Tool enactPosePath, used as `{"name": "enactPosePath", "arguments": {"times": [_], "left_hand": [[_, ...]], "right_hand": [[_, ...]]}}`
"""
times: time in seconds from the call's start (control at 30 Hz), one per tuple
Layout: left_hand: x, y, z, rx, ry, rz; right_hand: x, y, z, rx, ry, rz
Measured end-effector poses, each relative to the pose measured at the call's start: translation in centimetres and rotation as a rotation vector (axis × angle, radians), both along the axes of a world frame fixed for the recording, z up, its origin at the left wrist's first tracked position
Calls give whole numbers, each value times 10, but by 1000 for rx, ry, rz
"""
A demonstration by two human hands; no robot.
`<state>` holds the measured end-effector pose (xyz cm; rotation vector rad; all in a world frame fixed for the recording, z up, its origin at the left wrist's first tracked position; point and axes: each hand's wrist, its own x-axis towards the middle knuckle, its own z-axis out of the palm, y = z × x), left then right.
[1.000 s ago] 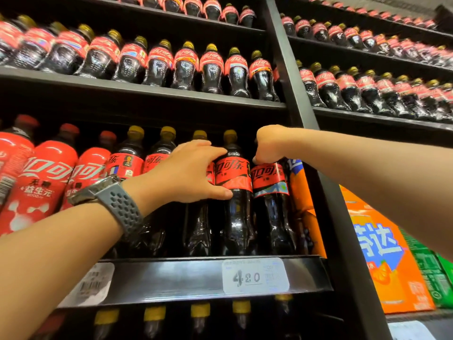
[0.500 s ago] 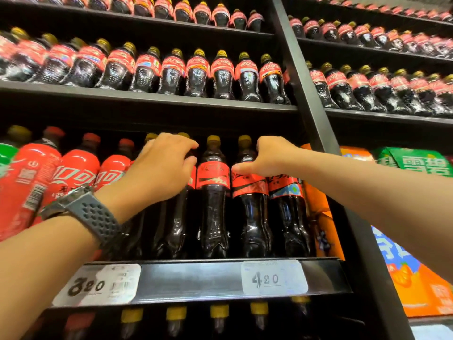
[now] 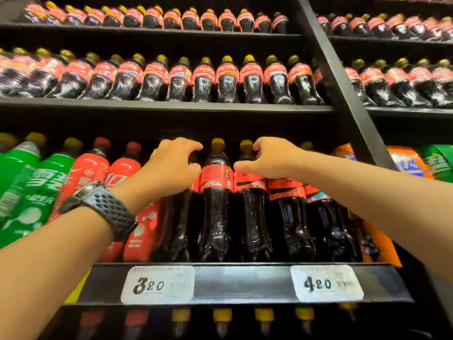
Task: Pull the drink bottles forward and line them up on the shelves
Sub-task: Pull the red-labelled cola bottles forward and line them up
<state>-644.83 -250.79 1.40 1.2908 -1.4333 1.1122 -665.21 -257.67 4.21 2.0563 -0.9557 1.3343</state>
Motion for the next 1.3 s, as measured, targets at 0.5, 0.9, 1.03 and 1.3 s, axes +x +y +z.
{"name": "enactPosePath", "arguments": {"times": [0.5, 0.9, 1.03, 1.3], "left_hand": [[28, 15, 7, 53, 187, -180], [40, 10, 15, 104, 217, -252], [48, 12, 14, 167, 174, -263], [58, 7, 13, 70, 96, -249]], "right_hand": [[46, 20, -10, -36, 15, 62], [66, 34, -12, -183, -44, 121], [84, 40, -13, -111, 58, 98], [90, 35, -14, -101, 45, 111]]}}
